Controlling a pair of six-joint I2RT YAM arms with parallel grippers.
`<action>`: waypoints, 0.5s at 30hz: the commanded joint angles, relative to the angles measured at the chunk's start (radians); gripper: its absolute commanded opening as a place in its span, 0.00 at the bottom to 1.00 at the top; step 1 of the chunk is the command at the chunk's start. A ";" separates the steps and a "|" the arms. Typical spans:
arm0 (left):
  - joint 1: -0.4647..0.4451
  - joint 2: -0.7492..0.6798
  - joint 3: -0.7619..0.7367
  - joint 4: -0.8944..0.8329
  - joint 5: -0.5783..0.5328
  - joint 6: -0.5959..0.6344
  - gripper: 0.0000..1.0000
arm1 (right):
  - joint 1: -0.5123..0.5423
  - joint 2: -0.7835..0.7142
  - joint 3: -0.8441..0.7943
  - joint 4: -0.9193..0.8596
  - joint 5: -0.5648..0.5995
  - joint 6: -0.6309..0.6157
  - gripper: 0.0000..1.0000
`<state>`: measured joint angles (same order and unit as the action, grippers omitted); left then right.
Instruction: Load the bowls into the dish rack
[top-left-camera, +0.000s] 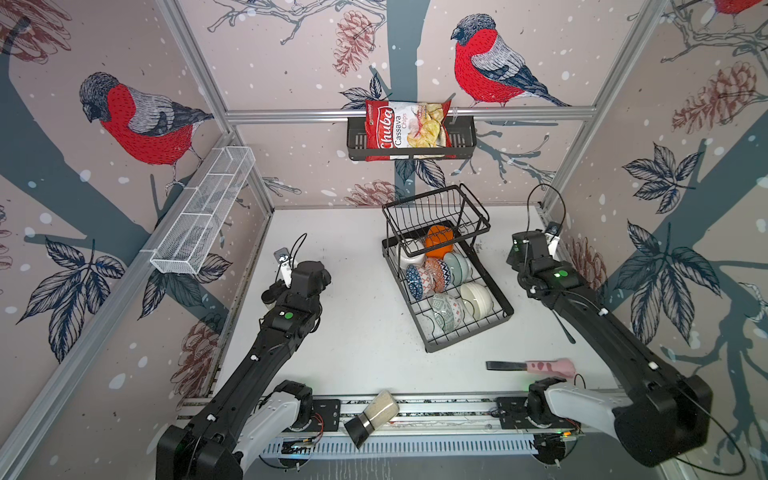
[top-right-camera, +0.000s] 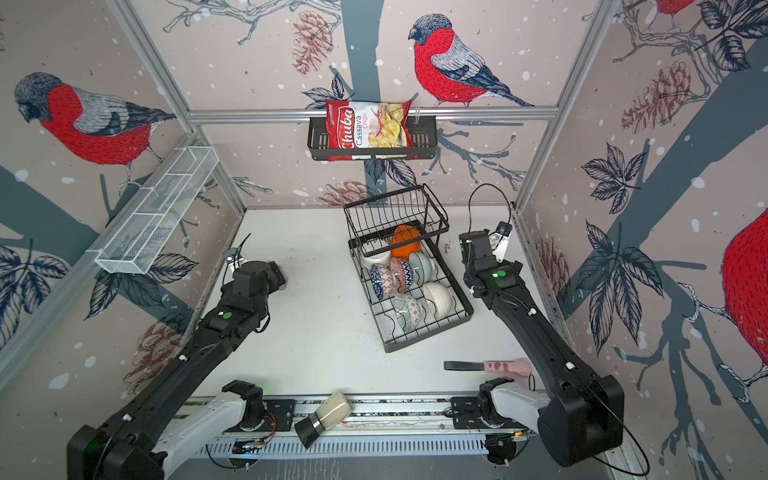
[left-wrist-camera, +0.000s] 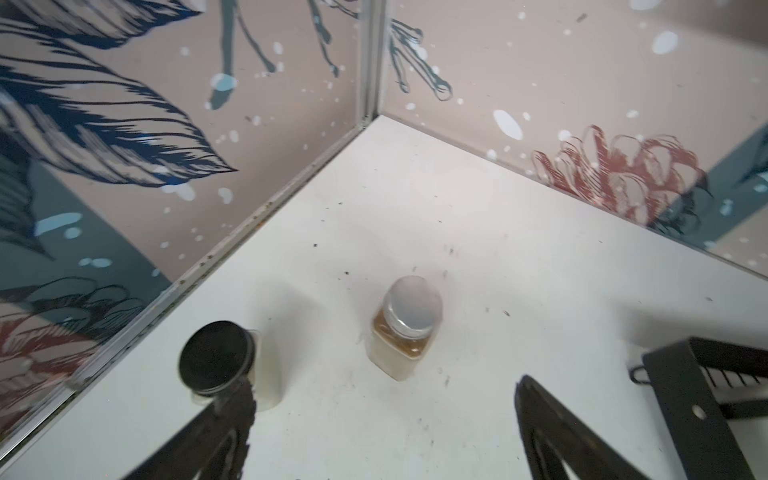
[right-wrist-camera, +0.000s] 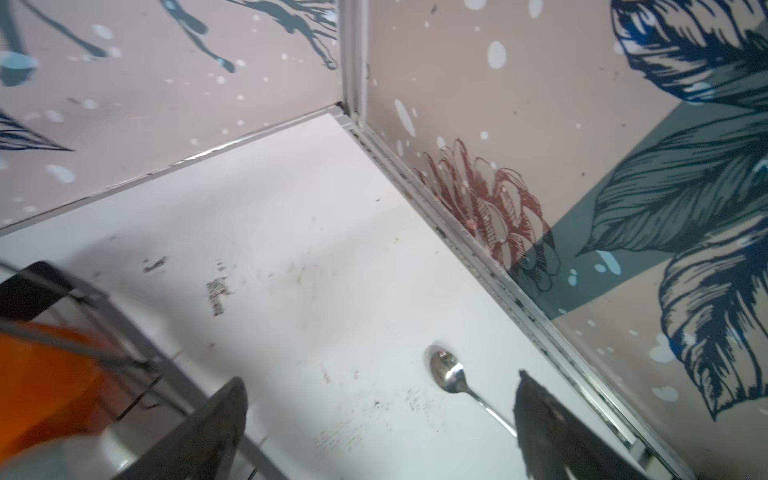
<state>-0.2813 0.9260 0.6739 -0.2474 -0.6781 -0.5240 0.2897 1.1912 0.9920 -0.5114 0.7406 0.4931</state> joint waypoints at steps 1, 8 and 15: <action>0.016 -0.017 -0.021 -0.009 -0.123 -0.035 0.97 | -0.065 0.015 -0.025 0.061 -0.009 -0.024 0.99; 0.054 -0.090 -0.152 0.150 -0.080 0.009 0.97 | -0.203 -0.001 -0.158 0.288 -0.074 -0.061 1.00; 0.054 -0.052 -0.277 0.462 0.204 0.212 0.97 | -0.264 0.051 -0.318 0.581 -0.049 -0.121 0.99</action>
<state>-0.2291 0.8536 0.4179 0.0219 -0.6067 -0.4210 0.0364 1.2270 0.7036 -0.1017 0.6739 0.4034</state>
